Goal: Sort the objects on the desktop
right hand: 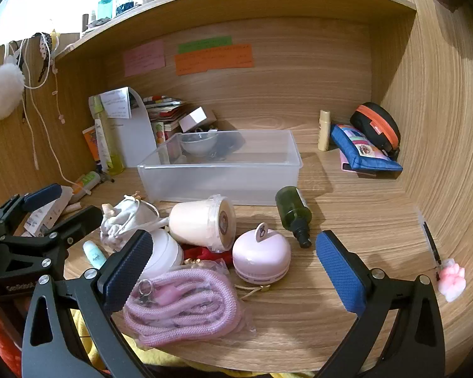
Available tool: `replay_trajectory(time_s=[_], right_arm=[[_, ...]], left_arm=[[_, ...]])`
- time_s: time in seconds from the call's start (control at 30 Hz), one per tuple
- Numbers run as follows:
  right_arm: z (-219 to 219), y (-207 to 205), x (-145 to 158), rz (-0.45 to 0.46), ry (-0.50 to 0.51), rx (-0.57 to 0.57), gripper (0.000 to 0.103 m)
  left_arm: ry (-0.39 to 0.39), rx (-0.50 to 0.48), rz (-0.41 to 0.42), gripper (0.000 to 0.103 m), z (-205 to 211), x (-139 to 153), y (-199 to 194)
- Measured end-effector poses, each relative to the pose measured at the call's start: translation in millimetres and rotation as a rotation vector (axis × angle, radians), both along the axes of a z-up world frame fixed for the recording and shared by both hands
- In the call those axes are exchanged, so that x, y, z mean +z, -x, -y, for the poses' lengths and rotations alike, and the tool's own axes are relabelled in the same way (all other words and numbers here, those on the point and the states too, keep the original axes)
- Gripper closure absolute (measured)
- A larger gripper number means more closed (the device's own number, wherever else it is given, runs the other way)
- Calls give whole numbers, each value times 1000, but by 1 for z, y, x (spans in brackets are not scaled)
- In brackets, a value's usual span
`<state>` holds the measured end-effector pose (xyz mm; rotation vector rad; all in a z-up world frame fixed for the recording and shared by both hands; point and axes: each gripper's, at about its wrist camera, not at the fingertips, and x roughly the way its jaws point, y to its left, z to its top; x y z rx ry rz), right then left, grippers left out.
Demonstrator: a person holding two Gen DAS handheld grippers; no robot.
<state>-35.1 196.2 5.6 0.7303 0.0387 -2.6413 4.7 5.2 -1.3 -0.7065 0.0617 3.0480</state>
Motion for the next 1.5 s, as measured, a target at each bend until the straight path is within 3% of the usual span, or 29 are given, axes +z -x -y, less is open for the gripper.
replay_trajectory(time_s=[0.27, 0.47, 0.83, 1.5], right_arm=[[0, -1, -3, 11, 6, 0, 0], [-2, -1, -3, 11, 10, 0, 0], [-3, -3, 0, 17, 18, 1, 0], [7, -7, 1, 14, -9, 31, 0]], left_arm=[[7, -8, -1, 0, 0, 0, 1], [65, -33, -12, 0, 0, 7, -2], [5, -57, 5, 0, 14, 12, -3], [-18, -41, -7, 0, 21, 15, -4]])
